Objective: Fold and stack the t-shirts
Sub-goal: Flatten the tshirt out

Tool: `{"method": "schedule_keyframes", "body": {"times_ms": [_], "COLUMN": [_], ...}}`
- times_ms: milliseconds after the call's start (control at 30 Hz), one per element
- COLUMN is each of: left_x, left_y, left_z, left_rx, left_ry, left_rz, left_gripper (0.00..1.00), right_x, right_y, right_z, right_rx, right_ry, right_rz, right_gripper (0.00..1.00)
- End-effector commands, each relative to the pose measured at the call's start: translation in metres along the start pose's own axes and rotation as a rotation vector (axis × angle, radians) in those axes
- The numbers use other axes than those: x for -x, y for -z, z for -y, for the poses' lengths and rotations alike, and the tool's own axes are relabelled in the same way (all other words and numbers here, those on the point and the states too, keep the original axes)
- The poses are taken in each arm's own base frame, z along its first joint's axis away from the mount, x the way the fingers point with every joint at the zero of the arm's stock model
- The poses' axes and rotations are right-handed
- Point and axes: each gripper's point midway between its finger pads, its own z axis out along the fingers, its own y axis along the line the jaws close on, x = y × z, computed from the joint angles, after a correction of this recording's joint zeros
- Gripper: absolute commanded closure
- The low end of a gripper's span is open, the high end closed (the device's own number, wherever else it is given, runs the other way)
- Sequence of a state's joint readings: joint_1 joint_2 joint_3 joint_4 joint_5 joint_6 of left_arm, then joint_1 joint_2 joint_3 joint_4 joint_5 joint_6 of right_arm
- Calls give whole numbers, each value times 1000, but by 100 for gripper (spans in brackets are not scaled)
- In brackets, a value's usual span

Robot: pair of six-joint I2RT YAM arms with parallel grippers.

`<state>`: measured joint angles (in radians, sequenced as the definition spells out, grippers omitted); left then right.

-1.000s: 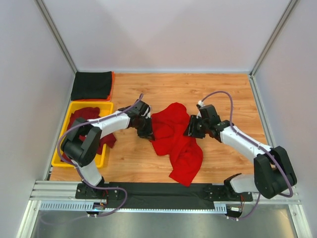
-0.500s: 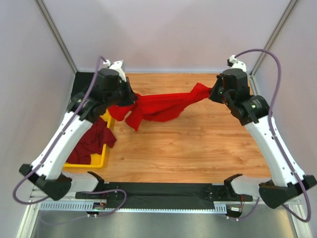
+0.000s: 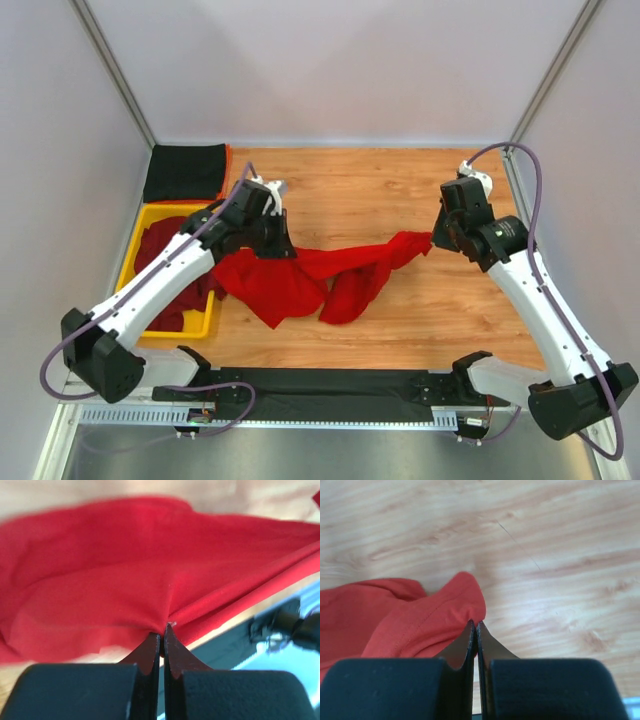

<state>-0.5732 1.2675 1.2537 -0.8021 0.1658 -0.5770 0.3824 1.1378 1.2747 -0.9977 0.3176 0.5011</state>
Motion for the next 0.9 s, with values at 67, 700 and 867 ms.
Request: {"method": "schedule_keyframes", "body": {"times_ms": [67, 700, 867], "left_x": [-25, -94, -102], "left_y": [-39, -79, -96], "left_z": [-9, -17, 17], "left_rx": [-21, 116, 17], "left_ry": [-51, -295, -397], "left_rz": [-110, -260, -239], "left_gripper": [92, 51, 49], "right_x": [0, -8, -17], "right_y": [-6, -47, -39], "right_z": [78, 106, 98], "right_rx": [-288, -322, -272], "right_ry": [-58, -177, -206], "right_rz": [35, -58, -85], "right_gripper": [100, 78, 52]}}
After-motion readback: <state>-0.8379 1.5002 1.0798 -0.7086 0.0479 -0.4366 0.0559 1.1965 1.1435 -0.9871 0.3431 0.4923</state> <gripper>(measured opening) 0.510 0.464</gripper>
